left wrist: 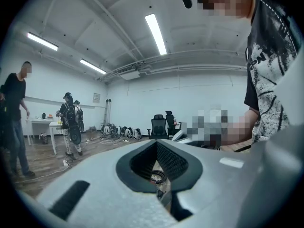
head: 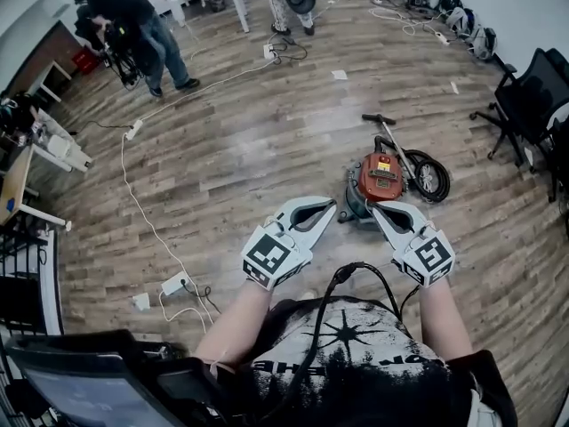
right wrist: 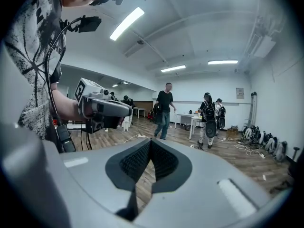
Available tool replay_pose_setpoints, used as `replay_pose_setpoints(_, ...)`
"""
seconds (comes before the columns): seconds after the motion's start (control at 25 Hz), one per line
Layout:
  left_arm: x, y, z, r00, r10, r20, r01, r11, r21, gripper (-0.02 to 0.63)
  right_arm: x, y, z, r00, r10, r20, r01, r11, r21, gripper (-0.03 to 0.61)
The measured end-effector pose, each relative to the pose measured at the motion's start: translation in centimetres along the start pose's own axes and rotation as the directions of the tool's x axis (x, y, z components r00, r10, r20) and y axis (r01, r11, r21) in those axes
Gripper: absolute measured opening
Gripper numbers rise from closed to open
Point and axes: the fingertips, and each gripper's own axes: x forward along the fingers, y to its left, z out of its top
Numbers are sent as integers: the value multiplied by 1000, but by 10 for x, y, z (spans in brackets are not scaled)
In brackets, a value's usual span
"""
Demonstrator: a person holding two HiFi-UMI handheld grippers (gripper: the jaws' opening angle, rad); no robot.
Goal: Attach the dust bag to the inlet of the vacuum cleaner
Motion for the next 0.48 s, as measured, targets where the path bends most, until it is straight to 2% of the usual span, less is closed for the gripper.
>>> replay_pose_setpoints(0.48, 2, 0, -1, 1000, -15, -11, 15, 1000, 5, 3, -5, 2, 0, 1000, 9, -20, -9, 1000, -8, 6)
